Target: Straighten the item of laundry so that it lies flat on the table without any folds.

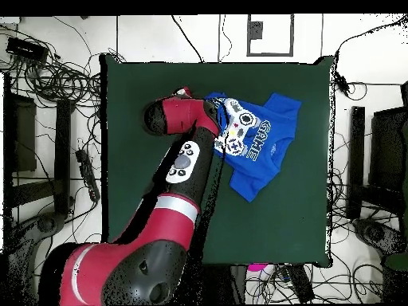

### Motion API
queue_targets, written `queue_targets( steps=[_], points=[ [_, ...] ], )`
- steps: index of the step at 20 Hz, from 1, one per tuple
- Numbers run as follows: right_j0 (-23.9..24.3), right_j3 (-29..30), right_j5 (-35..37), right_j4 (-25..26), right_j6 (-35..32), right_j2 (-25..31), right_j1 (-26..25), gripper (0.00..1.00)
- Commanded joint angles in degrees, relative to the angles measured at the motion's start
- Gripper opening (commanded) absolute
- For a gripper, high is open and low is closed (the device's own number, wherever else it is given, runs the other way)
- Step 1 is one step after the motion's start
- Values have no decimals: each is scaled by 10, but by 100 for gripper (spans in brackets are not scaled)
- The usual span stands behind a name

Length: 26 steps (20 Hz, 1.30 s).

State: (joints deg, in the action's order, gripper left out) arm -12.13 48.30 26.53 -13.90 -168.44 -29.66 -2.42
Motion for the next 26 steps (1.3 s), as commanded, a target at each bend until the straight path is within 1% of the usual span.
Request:
queue_targets(
  steps=[1,5,9,13,15,18,21,22,23,26],
  points=[
    [-8,82,128,-44,13,170,24,100],
    [-3,93,178,-38,18,184,36,100],
    [-6,82,222,-27,7,175,35,100],
    [-15,71,187,-3,-7,149,24,100],
    [-15,65,158,7,-9,142,18,100],
    [-26,55,115,22,-27,115,8,100],
    [-48,26,113,43,-61,50,-7,100],
    [-51,23,110,51,-62,34,-8,100],
    [-54,19,114,52,-63,26,-9,100],
    [-51,19,111,52,-59,26,-10,100]
  ],
)
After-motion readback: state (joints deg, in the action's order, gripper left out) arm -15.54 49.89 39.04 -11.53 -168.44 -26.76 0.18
